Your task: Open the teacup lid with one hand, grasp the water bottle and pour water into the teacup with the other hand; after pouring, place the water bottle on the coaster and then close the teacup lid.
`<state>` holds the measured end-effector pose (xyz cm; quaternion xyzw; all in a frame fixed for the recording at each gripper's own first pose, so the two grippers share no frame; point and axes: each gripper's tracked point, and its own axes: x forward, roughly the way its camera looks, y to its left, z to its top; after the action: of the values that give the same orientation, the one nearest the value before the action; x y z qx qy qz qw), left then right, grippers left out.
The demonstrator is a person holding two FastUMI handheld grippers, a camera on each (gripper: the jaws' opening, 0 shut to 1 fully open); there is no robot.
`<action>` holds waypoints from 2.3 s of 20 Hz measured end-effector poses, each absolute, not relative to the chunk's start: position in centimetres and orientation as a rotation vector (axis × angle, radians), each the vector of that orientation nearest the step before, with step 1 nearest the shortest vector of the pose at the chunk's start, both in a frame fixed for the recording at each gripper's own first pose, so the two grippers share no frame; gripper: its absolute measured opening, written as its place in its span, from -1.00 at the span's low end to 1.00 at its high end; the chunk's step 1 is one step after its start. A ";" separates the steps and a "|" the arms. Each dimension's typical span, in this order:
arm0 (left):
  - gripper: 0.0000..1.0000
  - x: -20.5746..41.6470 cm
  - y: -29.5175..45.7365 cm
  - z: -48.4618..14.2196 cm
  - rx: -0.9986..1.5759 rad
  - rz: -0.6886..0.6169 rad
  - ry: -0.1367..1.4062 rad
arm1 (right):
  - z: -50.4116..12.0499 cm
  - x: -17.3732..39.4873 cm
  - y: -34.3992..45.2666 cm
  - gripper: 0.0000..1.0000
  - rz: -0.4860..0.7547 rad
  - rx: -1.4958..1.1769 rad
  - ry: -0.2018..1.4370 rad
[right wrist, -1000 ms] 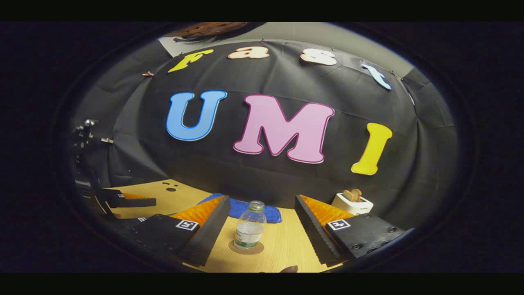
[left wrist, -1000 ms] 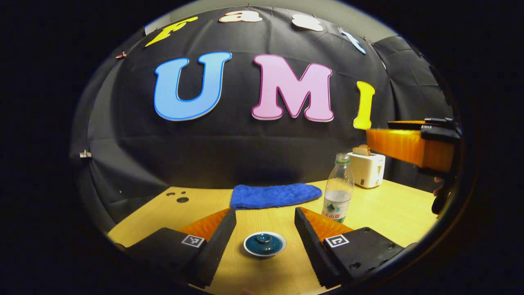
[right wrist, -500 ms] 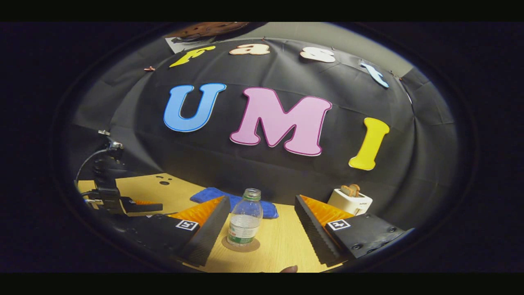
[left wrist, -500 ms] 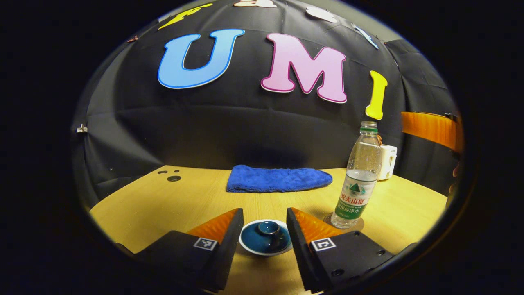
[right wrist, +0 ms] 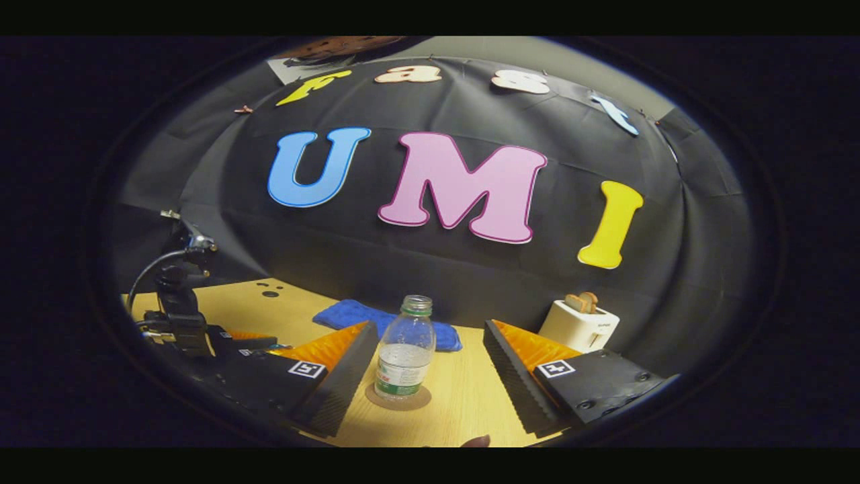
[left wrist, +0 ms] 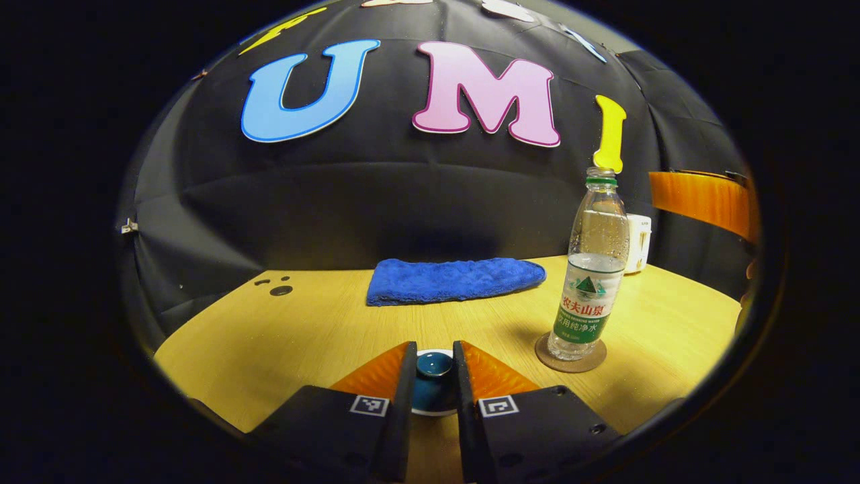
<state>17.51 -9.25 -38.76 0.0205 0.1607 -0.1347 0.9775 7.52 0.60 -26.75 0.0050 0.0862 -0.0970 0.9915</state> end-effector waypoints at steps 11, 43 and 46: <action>-0.39 16.2 -5.2 -30.1 -0.016 -0.232 0.194 | -34.2 10.7 2.4 0.96 -0.144 0.071 0.255; -0.37 13.3 4.8 -31.6 -0.014 -0.081 0.241 | -33.8 13.8 5.5 0.48 0.075 -1.222 0.221; -0.44 13.4 5.1 -31.7 -0.013 -0.075 0.239 | -35.0 13.7 5.4 0.48 0.116 -1.307 0.235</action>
<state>13.36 5.07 -31.71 -0.0065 0.1192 -0.0374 0.9921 13.68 5.38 -34.98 -0.6062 0.1091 0.0537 0.7860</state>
